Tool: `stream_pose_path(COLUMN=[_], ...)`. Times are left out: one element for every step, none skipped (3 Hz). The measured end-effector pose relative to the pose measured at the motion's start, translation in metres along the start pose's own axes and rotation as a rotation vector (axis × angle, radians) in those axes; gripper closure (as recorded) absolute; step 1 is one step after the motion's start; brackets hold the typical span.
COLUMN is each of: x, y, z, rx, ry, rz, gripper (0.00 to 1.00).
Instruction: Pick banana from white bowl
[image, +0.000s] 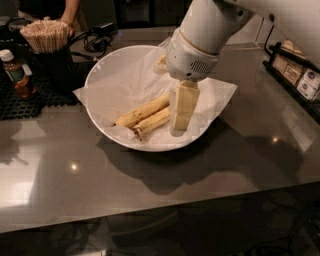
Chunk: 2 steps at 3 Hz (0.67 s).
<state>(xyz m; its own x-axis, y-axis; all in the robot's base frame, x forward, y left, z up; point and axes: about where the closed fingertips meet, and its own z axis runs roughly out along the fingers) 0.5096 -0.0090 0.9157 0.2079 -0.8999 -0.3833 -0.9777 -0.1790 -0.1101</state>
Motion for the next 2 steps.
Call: stream_pose_path(x=[0.0000,0.0000], y=[0.0000,0.0000], z=[0.0000,0.0000], rx=[0.000,0.000], ry=[0.000,0.000], rz=[0.000,0.000], gripper=[0.00,0.18])
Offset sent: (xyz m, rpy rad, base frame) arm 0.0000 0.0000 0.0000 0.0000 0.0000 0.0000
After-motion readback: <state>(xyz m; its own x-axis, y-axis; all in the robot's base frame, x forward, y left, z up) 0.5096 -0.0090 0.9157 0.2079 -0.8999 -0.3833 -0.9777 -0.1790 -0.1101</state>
